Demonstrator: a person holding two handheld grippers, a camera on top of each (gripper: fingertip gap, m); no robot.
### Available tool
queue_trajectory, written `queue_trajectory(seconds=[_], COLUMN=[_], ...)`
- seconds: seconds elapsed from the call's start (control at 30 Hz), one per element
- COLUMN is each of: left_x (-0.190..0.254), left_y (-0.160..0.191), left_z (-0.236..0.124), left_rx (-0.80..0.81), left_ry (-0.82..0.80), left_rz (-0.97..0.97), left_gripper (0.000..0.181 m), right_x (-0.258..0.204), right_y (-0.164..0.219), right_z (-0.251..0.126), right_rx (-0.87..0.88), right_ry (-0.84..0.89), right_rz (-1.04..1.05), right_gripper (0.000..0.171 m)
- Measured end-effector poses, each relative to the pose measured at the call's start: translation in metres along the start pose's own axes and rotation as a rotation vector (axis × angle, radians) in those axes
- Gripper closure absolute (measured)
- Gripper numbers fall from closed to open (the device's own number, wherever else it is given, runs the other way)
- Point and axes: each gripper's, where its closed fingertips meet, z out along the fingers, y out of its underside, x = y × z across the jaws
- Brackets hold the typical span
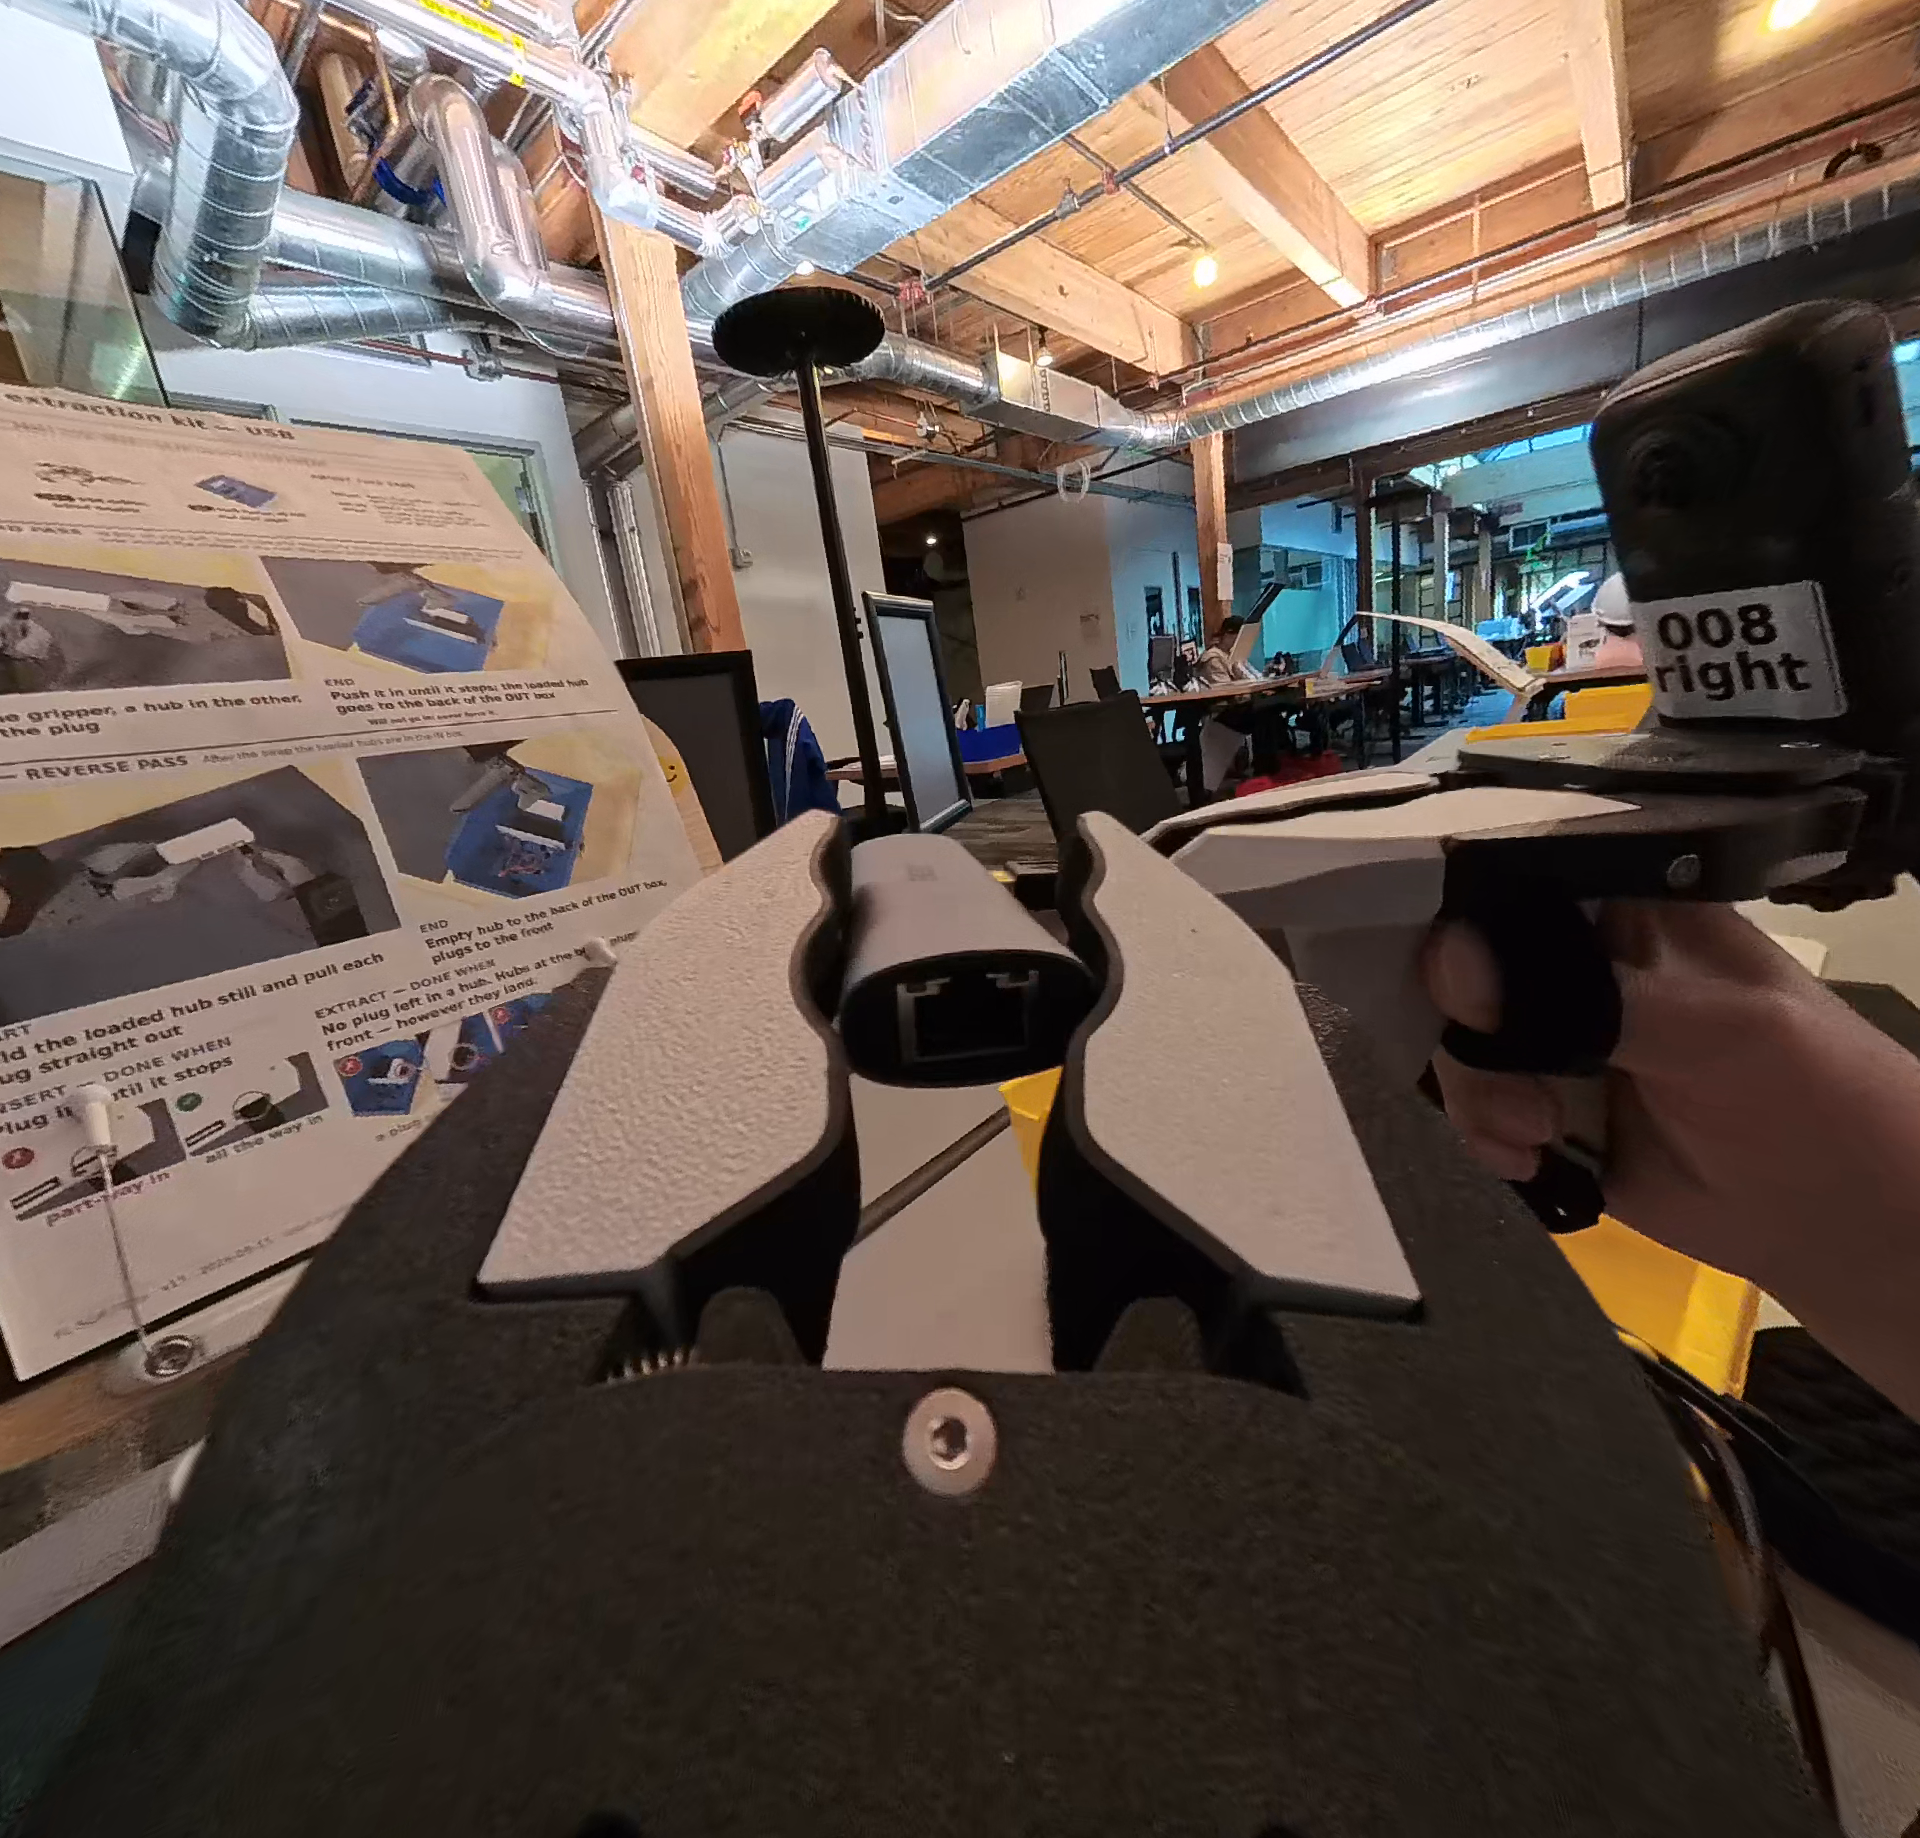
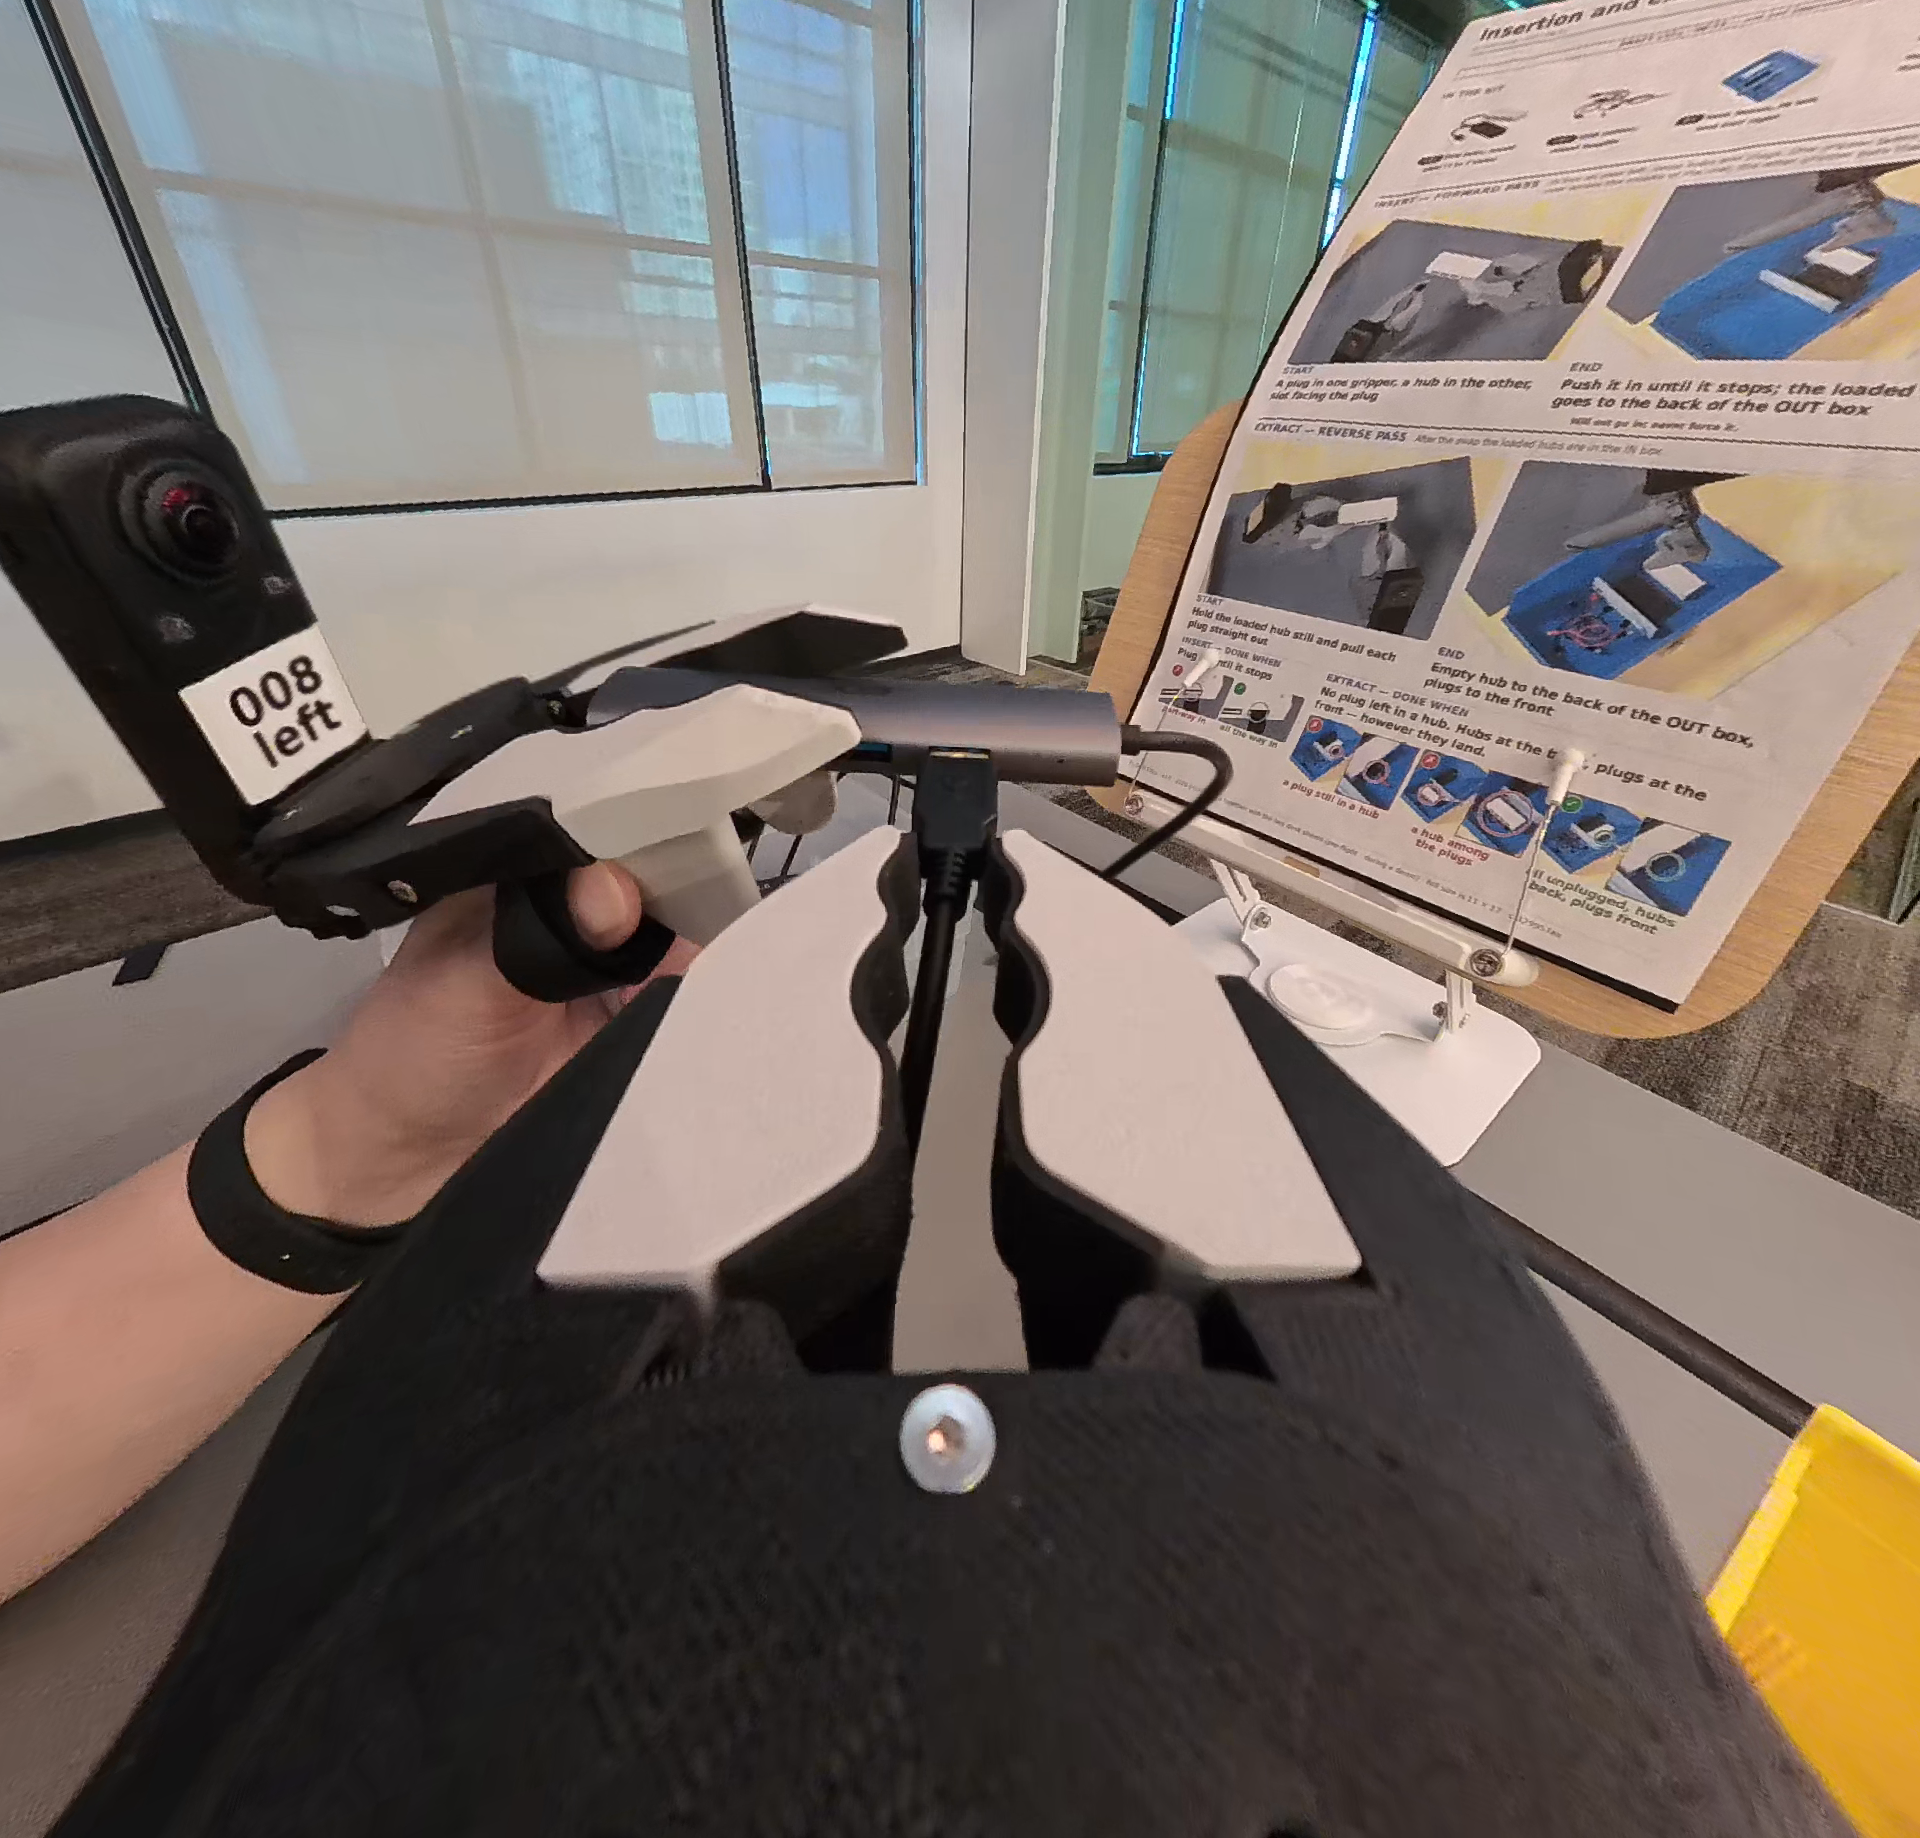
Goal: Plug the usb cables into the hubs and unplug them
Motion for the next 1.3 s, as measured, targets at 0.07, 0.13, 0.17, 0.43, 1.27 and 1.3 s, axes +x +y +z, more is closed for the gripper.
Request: queue_trajectory(seconds=[0.07, 0.13, 0.17, 0.43, 1.27, 1.3], left_x=[0.0, 0.0, 0.0, 0.004, 0.029, 0.029], left_y=[-0.002, -0.002, -0.003, -0.008, -0.04, -0.039], left_z=[-0.001, -0.001, -0.002, -0.004, -0.016, -0.017], left_rx=[0.015, 0.01, 0.014, 0.014, 0.169, 0.163], left_ry=[0.002, 0.01, 0.014, 0.032, 0.113, 0.114], left_rz=[-0.008, -0.01, -0.009, 0.027, 0.119, 0.13], left_gripper=[0.143, 0.143, 0.143, 0.142, 0.142, 0.142], right_x=[-0.001, -0.002, -0.002, -0.006, -0.025, -0.026], right_y=[0.001, 0.002, 0.002, -0.003, -0.026, -0.024], right_z=[0.001, 0.002, 0.002, 0.0, -0.019, -0.018], right_rx=[-0.006, -0.013, -0.01, 0.047, 0.318, 0.308], right_ry=[0.001, -0.005, -0.007, -0.008, -0.137, -0.141], right_rz=[-0.01, -0.015, -0.014, -0.069, -0.219, -0.224], right_gripper=[0.159, 0.159, 0.159, 0.16, 0.159, 0.159])
